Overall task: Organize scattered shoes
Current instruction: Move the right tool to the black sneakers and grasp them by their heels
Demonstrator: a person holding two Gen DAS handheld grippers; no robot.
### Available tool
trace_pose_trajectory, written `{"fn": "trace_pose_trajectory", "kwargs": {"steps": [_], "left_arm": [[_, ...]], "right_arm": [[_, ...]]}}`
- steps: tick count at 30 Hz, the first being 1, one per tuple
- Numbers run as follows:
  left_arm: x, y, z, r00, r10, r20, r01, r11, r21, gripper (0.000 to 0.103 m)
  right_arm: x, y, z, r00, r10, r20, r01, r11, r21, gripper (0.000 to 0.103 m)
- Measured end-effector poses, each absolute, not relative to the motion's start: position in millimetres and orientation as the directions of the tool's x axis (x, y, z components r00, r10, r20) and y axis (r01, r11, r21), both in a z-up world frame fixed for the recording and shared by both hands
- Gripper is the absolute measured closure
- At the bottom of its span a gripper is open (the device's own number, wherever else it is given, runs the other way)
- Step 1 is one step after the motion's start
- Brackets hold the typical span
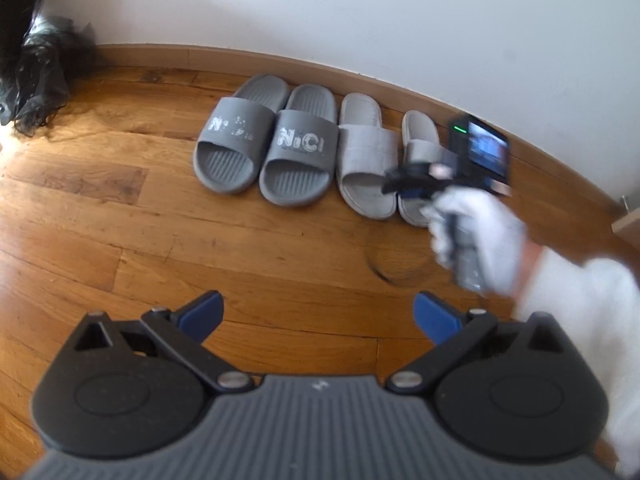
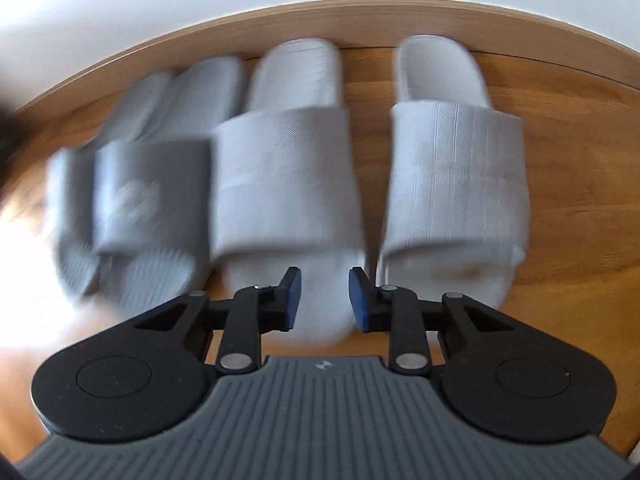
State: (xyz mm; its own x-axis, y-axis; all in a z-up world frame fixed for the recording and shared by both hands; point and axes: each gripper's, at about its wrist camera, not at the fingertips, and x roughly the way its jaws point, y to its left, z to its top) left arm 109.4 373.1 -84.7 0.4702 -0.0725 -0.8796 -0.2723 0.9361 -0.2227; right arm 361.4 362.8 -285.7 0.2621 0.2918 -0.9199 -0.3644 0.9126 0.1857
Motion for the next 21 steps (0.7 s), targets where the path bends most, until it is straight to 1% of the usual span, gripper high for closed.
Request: {"fn": "trace_pose_trajectory", "kwargs": {"steps": [1,3,5,7,10,12,13,15,16,17,18,21], "left_arm": [[109,374,-86,0.473,-0.068,-0.879,-0.273,0.936,-0.220,0.000],[110,376,-93,0.468,-0.056,-0.882,-0.285,0.935,-0.210,0.000],[112,377,-97,0.453,-0.053,-0.890,-0.296,0.933,-0.206,0.000],[116,377,-103,0.437,-0.053,-0.898,-0.311,0.928,-0.207,0.000],[120,376,-104,0.439,-0.034,-0.898,-0.316,0.930,-0.190,0.000],[121,370,-102,0.450,-0.015,-0.893,-0.311,0.935,-0.172,0.000],[119,365,-100,0.459,-0.001,-0.889,-0.300,0.941,-0.156,0.000],[115,353,-98,0.467,0.008,-0.884,-0.262,0.956,-0.129,0.000],[113,349,-98,0.466,0.001,-0.885,-0.243,0.962,-0.127,0.000],[111,347,-99,0.462,-0.006,-0.887,-0.231,0.965,-0.127,0.000],[109,343,-103,0.440,-0.018,-0.898,-0.218,0.968,-0.126,0.000],[109,338,-112,0.400,-0.035,-0.916,-0.219,0.967,-0.133,0.000]], "right_arm": [[355,352,-277,0.247,0.309,-0.918,-0.383,0.902,0.200,0.069],[344,323,-260,0.227,0.339,-0.913,-0.413,0.882,0.225,0.059],[334,279,-245,0.222,0.381,-0.898,-0.411,0.871,0.268,0.056],[337,252,-252,0.230,0.387,-0.893,-0.391,0.877,0.279,0.056],[355,224,-281,0.254,0.306,-0.917,-0.306,0.925,0.224,0.056],[364,214,-291,0.255,0.230,-0.939,-0.237,0.956,0.170,0.056],[363,204,-289,0.238,0.165,-0.957,-0.167,0.978,0.127,0.054],[352,193,-279,0.200,0.192,-0.961,-0.134,0.977,0.168,0.042],[338,183,-270,0.166,0.242,-0.956,-0.129,0.967,0.222,0.038],[325,177,-263,0.141,0.255,-0.957,-0.129,0.963,0.237,0.032],[317,173,-259,0.127,0.257,-0.958,-0.133,0.962,0.240,0.030],[273,162,-246,0.023,0.265,-0.964,-0.222,0.942,0.254,0.029]]}}
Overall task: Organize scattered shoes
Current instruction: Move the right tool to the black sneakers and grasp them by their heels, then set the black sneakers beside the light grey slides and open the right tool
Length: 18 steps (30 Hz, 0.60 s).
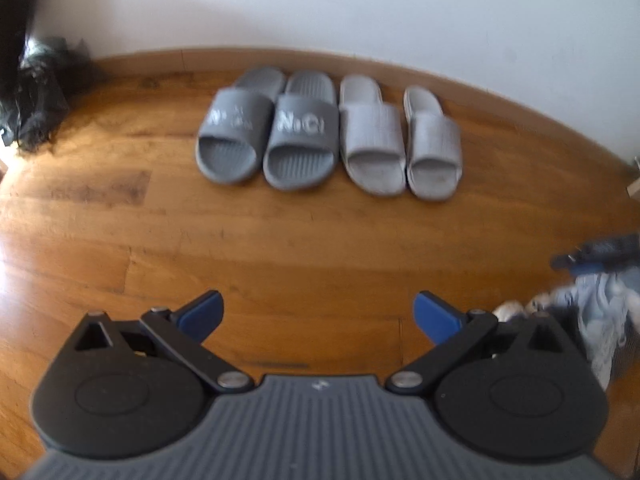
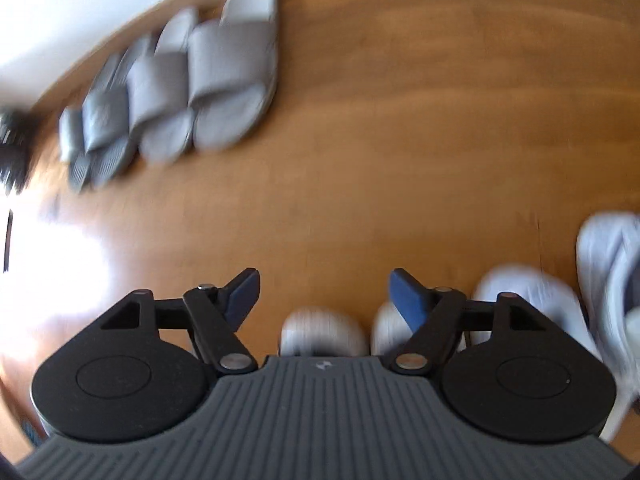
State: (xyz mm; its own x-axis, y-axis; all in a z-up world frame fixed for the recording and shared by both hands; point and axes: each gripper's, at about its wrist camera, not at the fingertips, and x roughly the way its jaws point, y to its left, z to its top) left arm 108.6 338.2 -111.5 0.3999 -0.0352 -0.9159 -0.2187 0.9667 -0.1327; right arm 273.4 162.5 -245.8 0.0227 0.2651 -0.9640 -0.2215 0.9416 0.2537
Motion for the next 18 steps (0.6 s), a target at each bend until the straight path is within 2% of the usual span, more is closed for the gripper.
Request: {"fn": "trace_pose_trajectory", "kwargs": {"steps": [3,7,8,10,11,13,18], "left_arm": [[112,335,-116,0.384,-0.044,-0.922,-0.217,0.967,-0.136,0.000],[116,331,-118,0.389,-0.051,-0.920,-0.206,0.968,-0.140,0.000],[117,329,-118,0.390,-0.050,-0.920,-0.207,0.968,-0.141,0.000],[119,327,-117,0.390,-0.061,-0.919,-0.210,0.966,-0.153,0.000],[118,326,-116,0.394,-0.062,-0.917,-0.212,0.965,-0.157,0.000],[115,324,-114,0.402,-0.061,-0.914,-0.212,0.964,-0.158,0.000],[109,324,-116,0.419,-0.031,-0.907,-0.220,0.966,-0.134,0.000]], "right_arm": [[249,159,-249,-0.048,0.223,-0.974,-0.280,0.933,0.227,0.029],[227,159,-285,-0.054,0.151,-0.987,-0.274,0.948,0.160,0.027],[226,160,-295,-0.048,0.134,-0.990,-0.272,0.952,0.142,0.029],[222,161,-321,-0.014,0.073,-0.997,-0.256,0.964,0.074,0.060],[221,162,-326,-0.009,0.105,-0.994,-0.251,0.962,0.104,0.087],[218,172,-323,0.052,0.050,-0.997,-0.271,0.962,0.034,0.087],[248,179,-289,0.198,0.081,-0.977,-0.289,0.957,0.020,0.088]]}}
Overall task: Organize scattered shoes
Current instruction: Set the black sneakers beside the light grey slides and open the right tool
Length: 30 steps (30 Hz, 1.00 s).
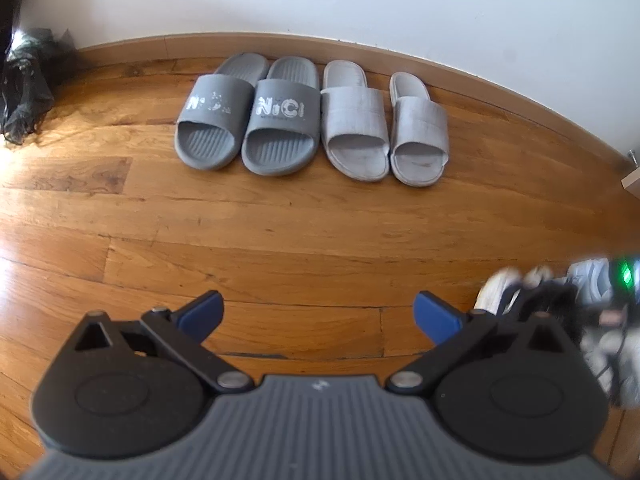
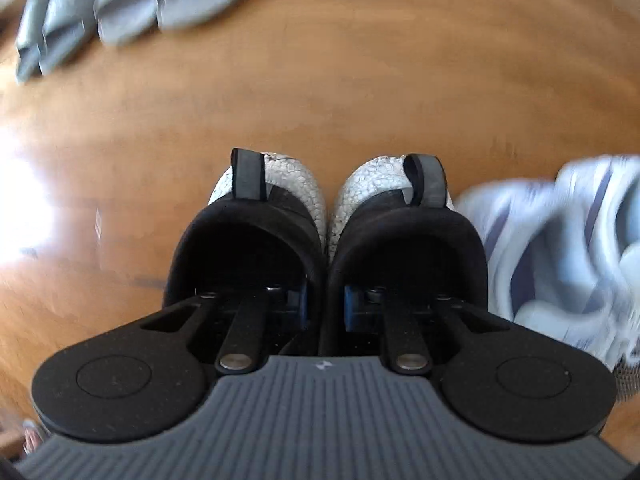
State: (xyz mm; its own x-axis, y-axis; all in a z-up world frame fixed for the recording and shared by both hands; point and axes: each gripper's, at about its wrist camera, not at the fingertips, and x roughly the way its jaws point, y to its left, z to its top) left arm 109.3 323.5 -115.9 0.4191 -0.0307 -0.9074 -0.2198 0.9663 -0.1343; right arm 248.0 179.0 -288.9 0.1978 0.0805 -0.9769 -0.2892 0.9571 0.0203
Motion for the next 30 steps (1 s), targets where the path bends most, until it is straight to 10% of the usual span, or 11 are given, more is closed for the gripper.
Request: {"fn": "trace_pose_trajectory", "kwargs": {"steps": [26,30], "left_arm": [[119,339,-124,0.357,-0.018,-0.934,-0.318,0.938,-0.140,0.000],[120,334,-109,0.400,0.015,-0.917,-0.304,0.946,-0.117,0.000]], "right_arm": [[569,234,-288,0.424,0.037,-0.905,-0.126,0.992,-0.018,0.087],[574,229,-297,0.418,0.050,-0.907,-0.102,0.995,0.008,0.067]]}}
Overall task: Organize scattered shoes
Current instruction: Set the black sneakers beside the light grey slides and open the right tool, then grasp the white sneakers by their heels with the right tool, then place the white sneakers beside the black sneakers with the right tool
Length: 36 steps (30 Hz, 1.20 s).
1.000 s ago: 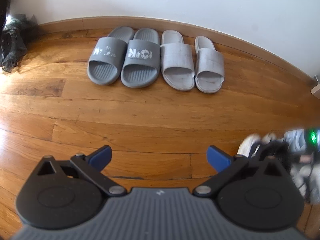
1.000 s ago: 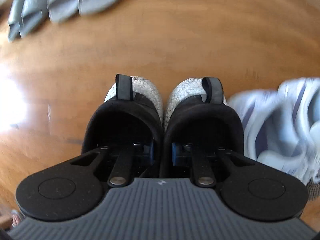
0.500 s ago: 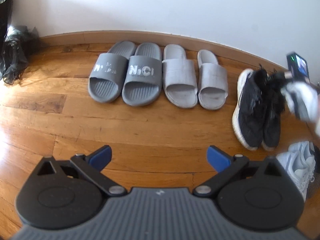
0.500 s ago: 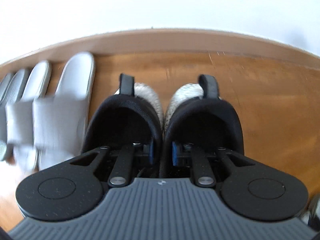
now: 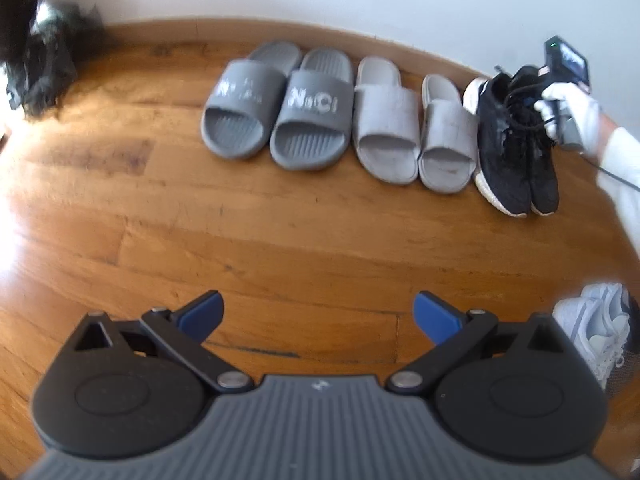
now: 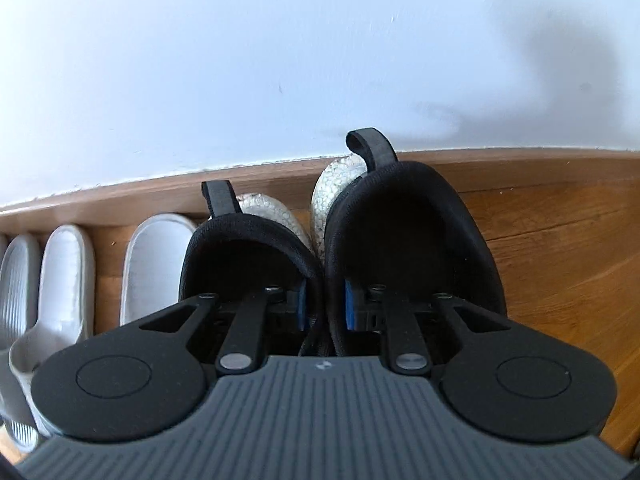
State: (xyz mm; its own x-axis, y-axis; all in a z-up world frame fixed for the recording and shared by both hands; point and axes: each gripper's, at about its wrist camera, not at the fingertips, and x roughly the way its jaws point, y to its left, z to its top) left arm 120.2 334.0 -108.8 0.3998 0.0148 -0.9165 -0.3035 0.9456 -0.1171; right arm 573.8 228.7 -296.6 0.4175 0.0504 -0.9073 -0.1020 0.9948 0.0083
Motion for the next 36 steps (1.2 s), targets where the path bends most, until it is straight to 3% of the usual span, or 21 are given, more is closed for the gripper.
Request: {"fn": "trace_pose_trajectory", "kwargs": {"steps": [2,5,8,9,14,19,21,23,30,31,32,35,36], "left_arm": [[123,332,-108,0.408,0.018,-0.913,-0.300,0.947,-0.116,0.000],[124,328,-107,0.420,0.006,-0.907,-0.281,0.952,-0.124,0.000],[126,318,-111,0.436,-0.017,-0.900,-0.218,0.968,-0.123,0.000],[127,316,-113,0.434,-0.023,-0.901,-0.202,0.972,-0.122,0.000],[133,308,-127,0.408,-0.065,-0.911,-0.147,0.980,-0.136,0.000],[127,306,-132,0.400,-0.076,-0.913,-0.125,0.983,-0.137,0.000],[125,308,-135,0.388,-0.075,-0.919,-0.137,0.981,-0.138,0.000],[122,310,-136,0.381,-0.066,-0.922,-0.151,0.980,-0.132,0.000],[117,309,-123,0.399,-0.044,-0.916,-0.168,0.978,-0.121,0.000],[115,309,-122,0.401,-0.039,-0.915,-0.174,0.978,-0.117,0.000],[115,308,-121,0.400,-0.035,-0.916,-0.176,0.978,-0.115,0.000],[115,306,-121,0.400,-0.027,-0.916,-0.181,0.977,-0.108,0.000],[115,306,-122,0.403,-0.024,-0.915,-0.185,0.977,-0.107,0.000]], "right_arm": [[564,219,-286,0.435,0.102,-0.894,-0.122,0.991,0.054,0.058],[530,191,-250,0.470,0.216,-0.856,-0.221,0.968,0.123,0.059],[479,140,-217,0.475,0.301,-0.827,-0.327,0.933,0.152,0.050],[468,127,-214,0.477,0.294,-0.828,-0.339,0.931,0.135,0.045],[364,-14,-204,0.426,0.171,-0.888,-0.365,0.931,0.004,0.041],[273,-123,-226,0.284,0.116,-0.952,-0.167,0.984,0.070,0.033],[240,-122,-234,0.246,0.097,-0.964,-0.204,0.978,0.046,0.031],[224,-106,-235,0.266,0.079,-0.961,-0.269,0.963,0.005,0.023],[261,-71,-274,0.205,0.009,-0.979,-0.346,0.936,-0.064,0.020],[263,-69,-283,0.198,-0.015,-0.980,-0.342,0.936,-0.083,0.021],[265,-66,-293,0.176,-0.030,-0.984,-0.331,0.939,-0.088,0.037],[262,-57,-299,0.251,-0.077,-0.965,-0.294,0.944,-0.152,0.066],[263,-59,-295,0.275,-0.096,-0.957,-0.262,0.950,-0.171,0.068]]}}
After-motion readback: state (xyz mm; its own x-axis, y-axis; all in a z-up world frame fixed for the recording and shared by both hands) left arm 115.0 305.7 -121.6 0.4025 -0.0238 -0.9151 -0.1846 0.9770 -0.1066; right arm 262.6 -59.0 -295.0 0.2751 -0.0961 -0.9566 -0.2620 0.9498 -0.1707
